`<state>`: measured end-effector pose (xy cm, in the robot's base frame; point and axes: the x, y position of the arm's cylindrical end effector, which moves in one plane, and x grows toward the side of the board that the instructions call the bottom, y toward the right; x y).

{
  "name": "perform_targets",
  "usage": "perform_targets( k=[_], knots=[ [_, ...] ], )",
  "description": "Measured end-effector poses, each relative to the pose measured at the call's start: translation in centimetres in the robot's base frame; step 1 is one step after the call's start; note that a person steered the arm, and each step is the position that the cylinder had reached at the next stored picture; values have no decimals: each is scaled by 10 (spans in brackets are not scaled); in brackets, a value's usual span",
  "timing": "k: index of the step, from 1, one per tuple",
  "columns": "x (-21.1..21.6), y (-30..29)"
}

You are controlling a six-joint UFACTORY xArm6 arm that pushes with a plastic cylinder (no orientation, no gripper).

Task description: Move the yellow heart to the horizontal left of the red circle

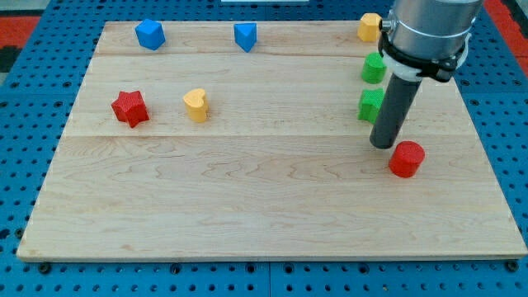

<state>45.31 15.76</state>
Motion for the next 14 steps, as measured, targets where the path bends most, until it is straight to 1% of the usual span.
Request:
perform_targets(
  k=[1,2,3,4,5,6,7,8,10,14],
  knots=[
    [32,23],
    [18,-33],
    [-9,-155],
    [-56,-195],
    [-124,-197],
    [-135,-260],
    [-52,-258],
    [-8,-267],
    [-11,-295],
    [-11,-308]
  ],
)
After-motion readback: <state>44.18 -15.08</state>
